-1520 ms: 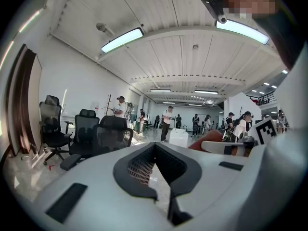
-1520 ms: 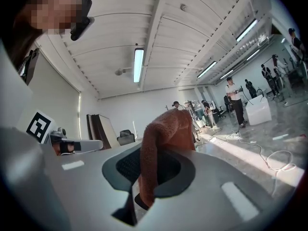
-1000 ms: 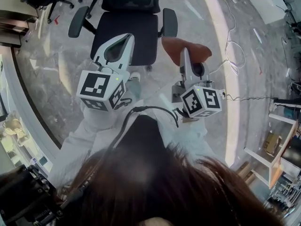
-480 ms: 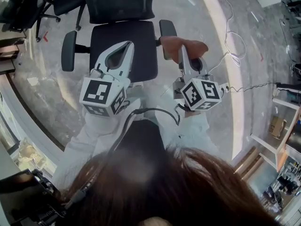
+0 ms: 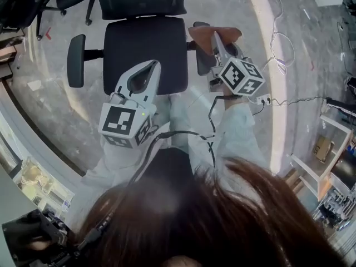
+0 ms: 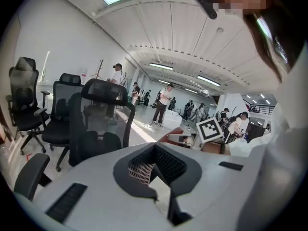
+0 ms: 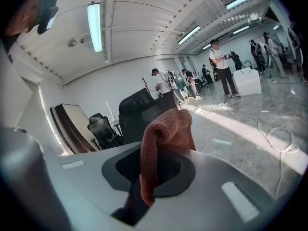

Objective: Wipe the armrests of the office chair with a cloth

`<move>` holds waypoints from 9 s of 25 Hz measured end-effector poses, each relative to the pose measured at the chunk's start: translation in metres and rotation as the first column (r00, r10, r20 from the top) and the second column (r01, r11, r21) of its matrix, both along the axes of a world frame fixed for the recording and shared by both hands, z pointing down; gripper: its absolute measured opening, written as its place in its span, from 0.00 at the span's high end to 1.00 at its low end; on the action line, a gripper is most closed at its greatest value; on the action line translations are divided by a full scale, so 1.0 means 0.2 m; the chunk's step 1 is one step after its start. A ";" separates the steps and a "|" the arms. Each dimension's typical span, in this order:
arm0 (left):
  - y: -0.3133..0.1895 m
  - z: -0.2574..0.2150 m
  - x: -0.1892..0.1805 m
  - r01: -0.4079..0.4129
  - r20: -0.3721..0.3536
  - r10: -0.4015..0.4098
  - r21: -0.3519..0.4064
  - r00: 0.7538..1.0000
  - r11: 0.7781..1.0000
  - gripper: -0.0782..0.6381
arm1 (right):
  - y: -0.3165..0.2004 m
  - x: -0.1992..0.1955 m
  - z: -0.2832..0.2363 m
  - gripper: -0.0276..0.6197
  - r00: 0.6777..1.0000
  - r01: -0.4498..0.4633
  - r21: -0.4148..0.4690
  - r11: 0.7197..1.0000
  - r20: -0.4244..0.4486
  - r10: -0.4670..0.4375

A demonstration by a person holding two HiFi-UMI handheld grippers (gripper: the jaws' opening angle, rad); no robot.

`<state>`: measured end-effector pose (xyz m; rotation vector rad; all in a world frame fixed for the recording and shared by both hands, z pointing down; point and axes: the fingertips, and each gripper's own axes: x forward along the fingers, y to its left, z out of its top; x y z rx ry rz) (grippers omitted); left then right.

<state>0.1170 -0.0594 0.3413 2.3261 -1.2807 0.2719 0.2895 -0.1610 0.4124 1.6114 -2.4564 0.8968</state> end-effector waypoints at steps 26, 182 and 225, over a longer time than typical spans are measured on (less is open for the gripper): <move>-0.02 0.20 0.08 0.007 -0.003 -0.008 -0.078 1.000 0.997 0.89 | 0.29 0.17 0.87 0.90 0.820 0.212 -0.560 0.801 -0.344 -0.457; 0.30 -0.74 0.55 -0.289 -0.642 0.364 0.224 0.675 0.931 0.40 | 0.83 -0.09 -1.21 0.90 0.556 0.521 0.379 0.765 0.530 -0.641; 0.77 -0.59 -1.24 0.503 -0.300 -0.435 0.207 0.849 0.839 0.84 | 0.79 -0.96 -0.71 0.95 0.702 0.674 0.210 0.708 0.118 -0.703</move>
